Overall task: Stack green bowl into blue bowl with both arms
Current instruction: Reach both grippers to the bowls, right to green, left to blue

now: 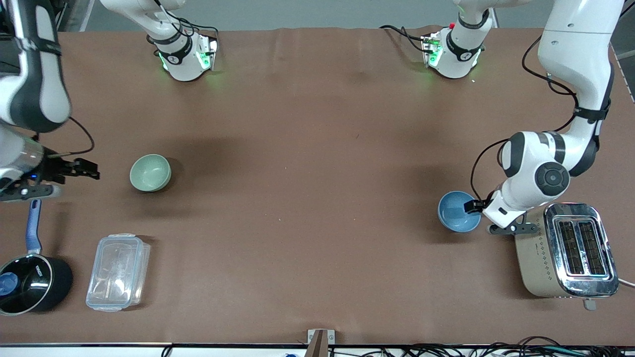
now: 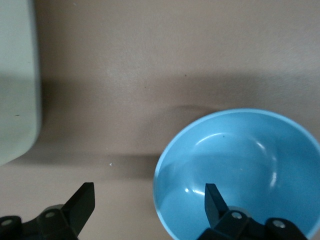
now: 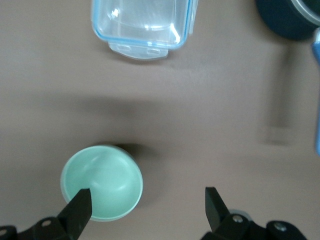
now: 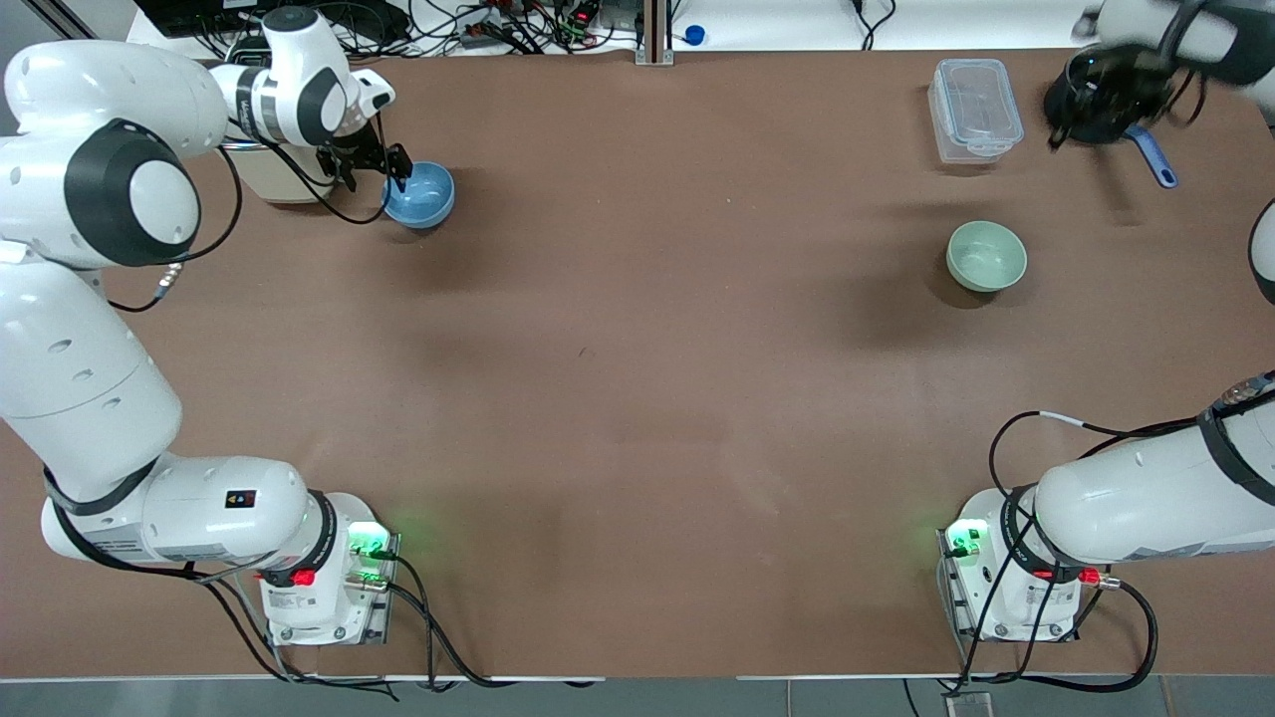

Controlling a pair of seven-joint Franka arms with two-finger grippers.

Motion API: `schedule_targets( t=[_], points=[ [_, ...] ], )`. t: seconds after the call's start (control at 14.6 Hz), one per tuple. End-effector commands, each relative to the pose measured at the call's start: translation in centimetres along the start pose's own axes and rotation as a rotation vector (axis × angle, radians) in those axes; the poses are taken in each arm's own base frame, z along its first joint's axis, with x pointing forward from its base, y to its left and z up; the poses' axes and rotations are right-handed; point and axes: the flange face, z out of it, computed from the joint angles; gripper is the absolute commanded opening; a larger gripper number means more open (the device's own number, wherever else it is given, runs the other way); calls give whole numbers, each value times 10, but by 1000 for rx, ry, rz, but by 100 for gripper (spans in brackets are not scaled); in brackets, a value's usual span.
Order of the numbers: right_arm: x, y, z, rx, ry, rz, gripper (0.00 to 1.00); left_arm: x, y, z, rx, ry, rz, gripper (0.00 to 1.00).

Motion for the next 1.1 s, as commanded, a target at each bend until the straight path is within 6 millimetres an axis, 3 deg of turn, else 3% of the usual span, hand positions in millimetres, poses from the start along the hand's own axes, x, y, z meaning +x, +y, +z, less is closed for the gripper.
schedule_targets(
  t=[0.0, 0.14, 0.34, 0.48, 0.69, 0.82, 0.89, 1.03],
  points=[
    [-45, -13, 54, -12, 77, -26, 100, 4, -4, -1, 11, 11, 1, 55],
    [-59, -19, 93, -32, 93, -29, 100, 4, -3, 7, 4, -2, -4, 29],
    [-76, -26, 134, -56, 110, -31, 100, 8, -3, 9, 2, 0, -6, 15],
    [-82, -28, 153, -64, 111, -23, 96, 8, 9, -1, -2, 6, 21, 0],
    [-84, -30, 163, -56, 106, 5, 80, 8, 82, -42, -64, -19, 105, 0],
    [-84, -33, 170, -53, 92, 2, 70, 5, 147, -76, -98, -36, 138, 0],
    [-85, -33, 172, -50, 84, 6, 60, 0, 179, -89, -111, -35, 96, 0],
    [-85, -36, 173, -46, 76, 4, 26, -16, 246, -100, -130, -30, 25, 0]
  ],
)
